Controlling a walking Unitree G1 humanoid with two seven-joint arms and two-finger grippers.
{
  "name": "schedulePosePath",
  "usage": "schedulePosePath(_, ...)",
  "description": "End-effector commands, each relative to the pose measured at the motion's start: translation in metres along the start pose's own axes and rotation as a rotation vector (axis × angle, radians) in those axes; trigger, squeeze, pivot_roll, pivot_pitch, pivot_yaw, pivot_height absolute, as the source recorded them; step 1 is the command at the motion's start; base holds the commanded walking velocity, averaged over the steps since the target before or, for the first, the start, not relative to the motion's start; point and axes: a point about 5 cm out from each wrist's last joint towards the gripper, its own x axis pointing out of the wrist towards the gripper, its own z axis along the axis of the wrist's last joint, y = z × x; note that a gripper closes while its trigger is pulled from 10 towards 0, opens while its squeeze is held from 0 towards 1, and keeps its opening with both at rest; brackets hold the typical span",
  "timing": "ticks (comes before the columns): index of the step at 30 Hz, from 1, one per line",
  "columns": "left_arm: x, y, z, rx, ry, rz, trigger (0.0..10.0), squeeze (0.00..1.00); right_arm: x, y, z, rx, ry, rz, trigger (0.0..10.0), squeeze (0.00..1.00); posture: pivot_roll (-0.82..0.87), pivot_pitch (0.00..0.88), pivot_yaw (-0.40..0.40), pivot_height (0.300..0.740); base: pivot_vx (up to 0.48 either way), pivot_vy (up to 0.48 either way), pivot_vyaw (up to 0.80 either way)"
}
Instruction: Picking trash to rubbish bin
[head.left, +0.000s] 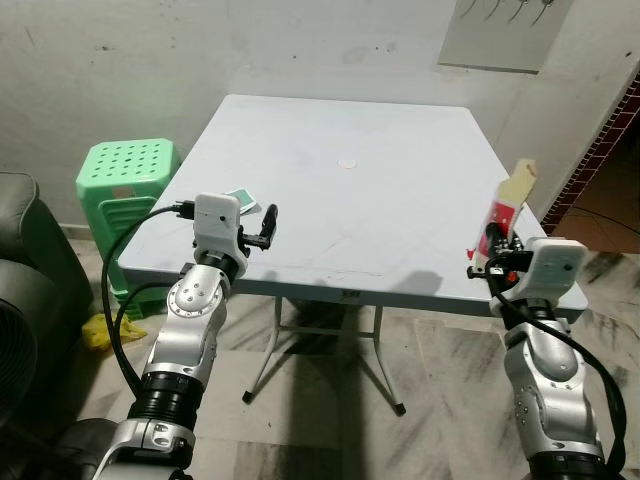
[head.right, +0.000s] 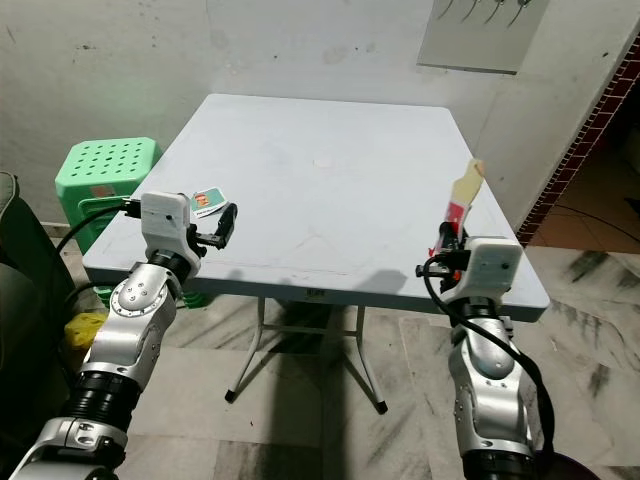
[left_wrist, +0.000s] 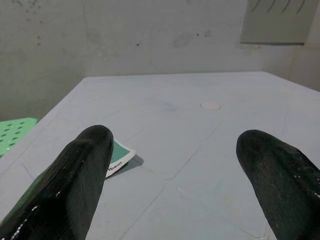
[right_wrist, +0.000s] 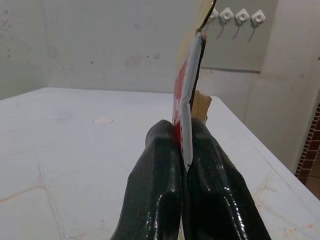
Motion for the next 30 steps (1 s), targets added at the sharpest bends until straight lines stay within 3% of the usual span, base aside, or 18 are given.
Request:
schedulePosePath(1,-0.0008,-0.0008,0.0019,-0.022,-0.02,-0.001,10.0,0.0,0.002,0.0013,0.002,0.001,-0.017,0.007,10.0,0.0,-0.05,0.002,-0.017,0.74,0.0,0.0,0.0)
schedulePosePath(13,0.0035,-0.0014,0.0038,-0.089,0.001,-0.004,10.0,0.0,0.0009,0.0031,0.0013,0.015,-0.024,-0.003,10.0,0.0,-0.05,0.002,-0.015,0.74,0.0,0.0,0.0)
schedulePosePath(30,0.0039,0.0005,0.0061,-0.067,-0.001,-0.019,10.0,0.0,0.0005,0.0026,0.0045,0.016,-0.035,-0.007,10.0,0.0,-0.05,0.001,-0.014,0.74,0.0,0.0,0.0)
